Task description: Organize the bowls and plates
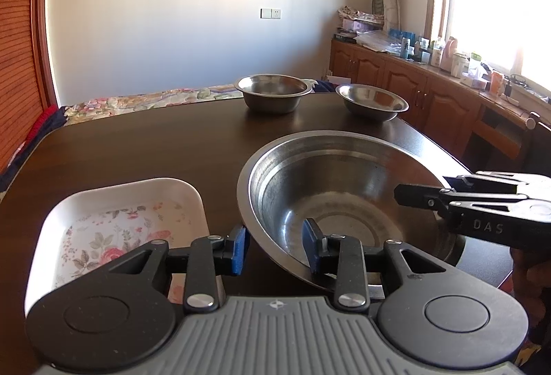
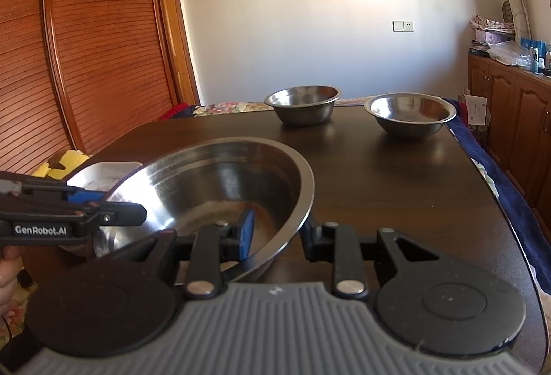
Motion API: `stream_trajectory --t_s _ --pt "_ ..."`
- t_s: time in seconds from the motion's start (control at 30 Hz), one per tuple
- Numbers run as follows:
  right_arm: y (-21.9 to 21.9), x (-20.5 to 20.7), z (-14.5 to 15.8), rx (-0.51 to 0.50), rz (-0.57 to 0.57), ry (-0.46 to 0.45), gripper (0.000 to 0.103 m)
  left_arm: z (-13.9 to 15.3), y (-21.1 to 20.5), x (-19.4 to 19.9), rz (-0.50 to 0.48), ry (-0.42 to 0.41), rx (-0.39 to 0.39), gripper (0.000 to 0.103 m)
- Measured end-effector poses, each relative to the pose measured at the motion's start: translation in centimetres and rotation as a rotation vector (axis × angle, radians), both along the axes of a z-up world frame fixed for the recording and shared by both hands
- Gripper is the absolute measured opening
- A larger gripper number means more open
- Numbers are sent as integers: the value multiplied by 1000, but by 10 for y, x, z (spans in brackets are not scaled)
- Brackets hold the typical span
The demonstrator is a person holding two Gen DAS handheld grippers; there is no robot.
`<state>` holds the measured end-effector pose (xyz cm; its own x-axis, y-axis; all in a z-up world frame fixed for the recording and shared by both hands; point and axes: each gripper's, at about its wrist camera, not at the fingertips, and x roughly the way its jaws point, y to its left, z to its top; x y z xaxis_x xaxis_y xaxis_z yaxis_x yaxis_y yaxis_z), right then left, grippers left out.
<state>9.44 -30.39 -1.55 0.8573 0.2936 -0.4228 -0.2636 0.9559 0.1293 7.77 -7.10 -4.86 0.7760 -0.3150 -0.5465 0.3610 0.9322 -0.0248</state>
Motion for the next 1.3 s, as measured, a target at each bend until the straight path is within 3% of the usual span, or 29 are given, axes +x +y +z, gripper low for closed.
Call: stream_trajectory --t_s 0.07,0.23,0.47,0.63,0.87,1.1,1.3 --pt "0 0 1 -3 -1 -1 32 1 0 0 -1 1 3 44" --pt "-2 0 6 -14 -15 -20 52 5 4 1 7 -4 -9 60" --pt "-9 -2 19 -23 -36 -54 55 14 9 0 17 -35 -19 78" --pt "-15 -4 35 -29 -45 -93 62 28 11 -4 -3 -74 -23 87" --pt "-22 5 63 -49 -50 -162 83 59 11 12 -43 -147 3 91" --pt "-24 36 83 -77 -2 -179 84 77 8 41 -59 -177 30 92" --pt "-16 72 88 -90 55 -161 84 80 2 73 -69 -149 26 92"
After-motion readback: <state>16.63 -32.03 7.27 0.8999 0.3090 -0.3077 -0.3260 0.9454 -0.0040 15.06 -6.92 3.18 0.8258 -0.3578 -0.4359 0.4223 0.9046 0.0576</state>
